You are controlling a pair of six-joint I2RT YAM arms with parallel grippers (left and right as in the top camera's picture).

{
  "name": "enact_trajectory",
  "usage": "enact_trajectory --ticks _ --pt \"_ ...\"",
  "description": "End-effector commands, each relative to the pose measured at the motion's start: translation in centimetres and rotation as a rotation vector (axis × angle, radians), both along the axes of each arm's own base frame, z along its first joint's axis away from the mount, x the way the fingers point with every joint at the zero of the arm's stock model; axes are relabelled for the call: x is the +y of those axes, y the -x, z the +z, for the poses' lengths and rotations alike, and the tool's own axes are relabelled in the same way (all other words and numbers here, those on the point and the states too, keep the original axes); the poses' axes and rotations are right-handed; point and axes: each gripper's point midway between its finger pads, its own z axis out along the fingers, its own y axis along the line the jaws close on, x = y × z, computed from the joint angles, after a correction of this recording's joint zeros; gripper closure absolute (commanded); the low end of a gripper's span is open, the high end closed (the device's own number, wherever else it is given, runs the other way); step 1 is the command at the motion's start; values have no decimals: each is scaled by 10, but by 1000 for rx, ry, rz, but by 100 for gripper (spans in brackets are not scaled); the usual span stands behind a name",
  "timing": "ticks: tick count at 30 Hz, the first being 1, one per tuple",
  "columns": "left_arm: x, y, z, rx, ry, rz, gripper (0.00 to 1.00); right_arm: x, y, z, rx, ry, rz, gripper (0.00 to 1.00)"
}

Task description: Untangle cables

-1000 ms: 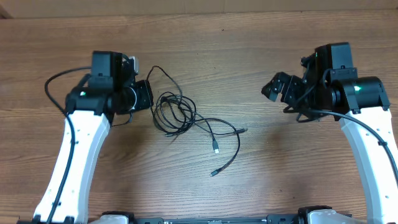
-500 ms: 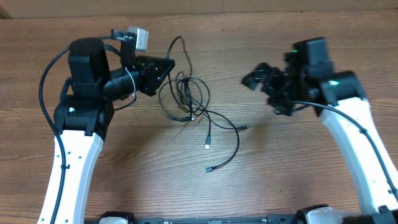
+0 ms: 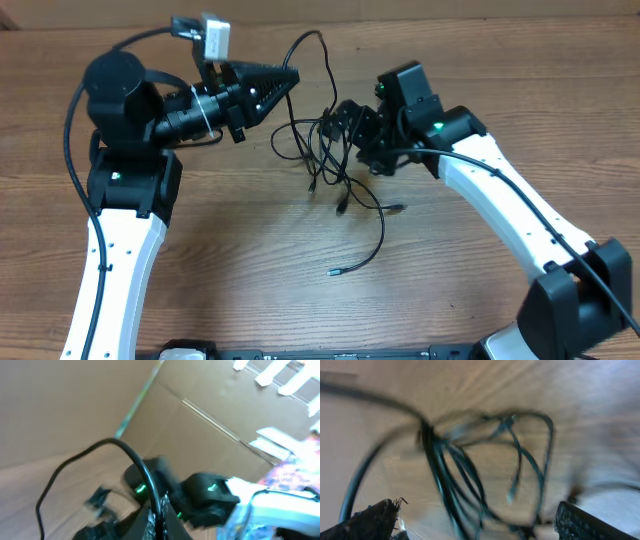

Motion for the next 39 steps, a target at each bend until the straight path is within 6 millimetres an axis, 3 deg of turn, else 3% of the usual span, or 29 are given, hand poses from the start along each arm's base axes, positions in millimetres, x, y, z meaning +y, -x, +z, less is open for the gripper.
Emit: enact_trajectory --ticks 1,5,7,11,13,14,18,27,34,39 --pt "-1 16 30 9 68 -55 96 17 -2 -12 8 19 3 0" --pt "0 19 44 -53 88 -60 96 -2 -6 -40 6 196 -71 0" --pt "2 19 48 -81 89 -54 96 -38 -6 -56 18 373 -154 4" --pt "14 15 47 -81 80 -36 96 -95 -3 -65 57 572 -257 10" --pt "29 10 45 -81 73 -7 96 -132 0 -67 95 672 -317 10" --pt "43 6 45 -81 67 25 96 -161 3 -68 134 728 -369 10" --pt "64 2 43 -61 64 62 96 -199 2 -68 187 754 -450 6" --pt "80 -2 42 -70 53 98 96 -261 7 -70 291 738 -600 5" --pt "89 -7 42 -141 24 144 96 -275 22 -70 344 797 -603 0" --pt "117 -18 37 -100 28 248 96 -289 31 -69 376 836 -622 0"
